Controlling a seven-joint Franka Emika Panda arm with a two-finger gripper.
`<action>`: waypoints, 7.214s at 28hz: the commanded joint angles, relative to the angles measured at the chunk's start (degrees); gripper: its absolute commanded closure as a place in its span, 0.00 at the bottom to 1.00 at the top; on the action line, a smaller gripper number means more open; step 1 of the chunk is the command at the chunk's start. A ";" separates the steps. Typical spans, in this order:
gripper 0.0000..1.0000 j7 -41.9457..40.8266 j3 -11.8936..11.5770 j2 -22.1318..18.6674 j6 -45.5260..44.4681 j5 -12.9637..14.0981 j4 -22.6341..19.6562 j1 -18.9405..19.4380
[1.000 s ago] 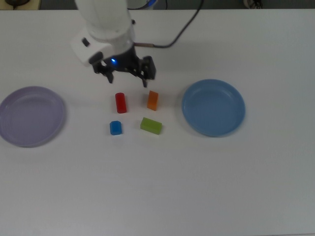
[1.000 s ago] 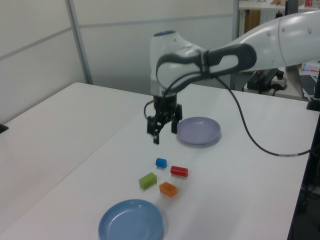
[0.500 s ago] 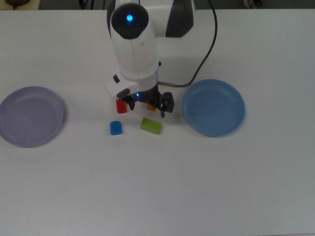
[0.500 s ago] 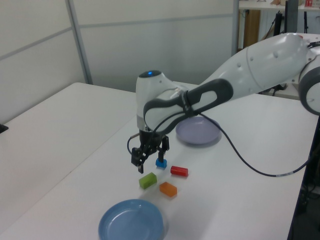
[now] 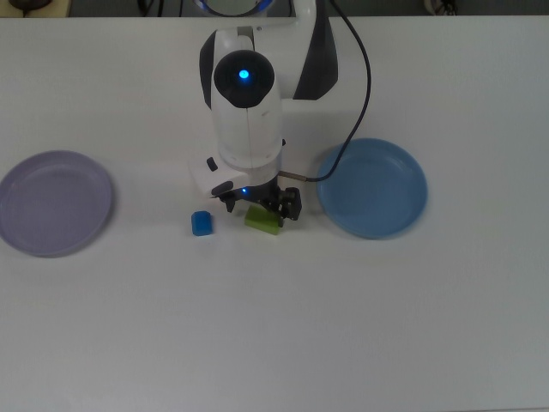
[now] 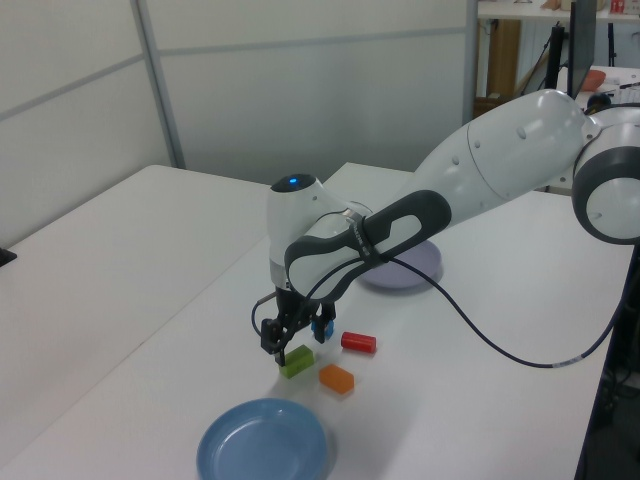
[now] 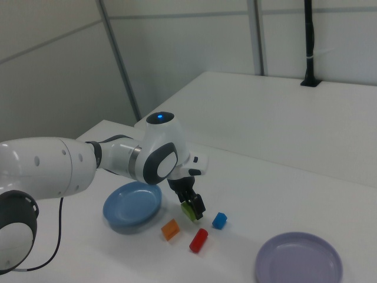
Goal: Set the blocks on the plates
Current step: 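Carry the green block to the light blue plate and release, then move the gripper to the orange block and grasp it, then place the orange block on the light blue plate beside the green block, then move the gripper over the blue block and grasp it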
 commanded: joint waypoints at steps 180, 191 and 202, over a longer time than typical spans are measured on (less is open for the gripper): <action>0.00 -7.84 3.78 -6.16 -16.16 -6.64 4.49 2.53; 0.00 -11.70 3.69 -3.62 -10.47 -6.73 5.90 -9.60; 0.00 -12.33 3.69 3.33 2.21 -7.43 5.89 -11.02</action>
